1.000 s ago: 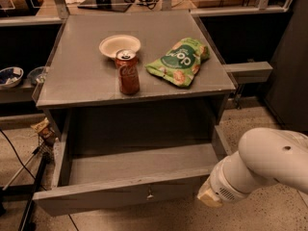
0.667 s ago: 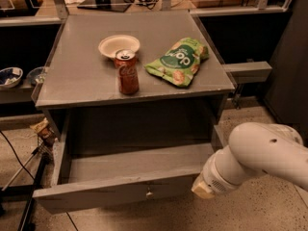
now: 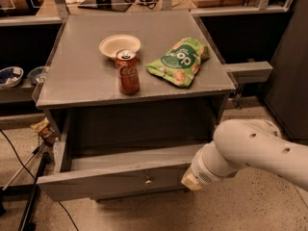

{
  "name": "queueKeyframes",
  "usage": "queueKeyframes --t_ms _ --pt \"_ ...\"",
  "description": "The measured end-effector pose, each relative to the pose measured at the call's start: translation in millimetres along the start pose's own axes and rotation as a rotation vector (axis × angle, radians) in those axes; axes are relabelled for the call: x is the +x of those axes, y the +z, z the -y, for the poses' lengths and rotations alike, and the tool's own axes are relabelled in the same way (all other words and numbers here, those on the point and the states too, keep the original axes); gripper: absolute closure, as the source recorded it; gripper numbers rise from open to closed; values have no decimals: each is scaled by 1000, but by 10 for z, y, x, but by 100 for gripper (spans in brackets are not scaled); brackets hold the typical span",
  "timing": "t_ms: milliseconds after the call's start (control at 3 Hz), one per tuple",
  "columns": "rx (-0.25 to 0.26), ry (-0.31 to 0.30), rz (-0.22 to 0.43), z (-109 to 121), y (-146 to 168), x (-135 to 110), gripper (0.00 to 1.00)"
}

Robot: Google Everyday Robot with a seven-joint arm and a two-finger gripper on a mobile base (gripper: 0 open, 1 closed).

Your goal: Close top drawer

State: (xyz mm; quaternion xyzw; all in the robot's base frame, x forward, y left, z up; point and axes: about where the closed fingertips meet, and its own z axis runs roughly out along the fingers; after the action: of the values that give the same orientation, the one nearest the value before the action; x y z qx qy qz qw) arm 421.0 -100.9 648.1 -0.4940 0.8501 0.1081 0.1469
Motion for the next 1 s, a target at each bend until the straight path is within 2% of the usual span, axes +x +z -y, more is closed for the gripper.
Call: queueKeyframes --t_ms 333,667,1000 --pt "10 3 14 57 56 -88 100" --pt "38 -2 45 205 104 -315 100" --pt "42 -4 47 219 128 -339 100"
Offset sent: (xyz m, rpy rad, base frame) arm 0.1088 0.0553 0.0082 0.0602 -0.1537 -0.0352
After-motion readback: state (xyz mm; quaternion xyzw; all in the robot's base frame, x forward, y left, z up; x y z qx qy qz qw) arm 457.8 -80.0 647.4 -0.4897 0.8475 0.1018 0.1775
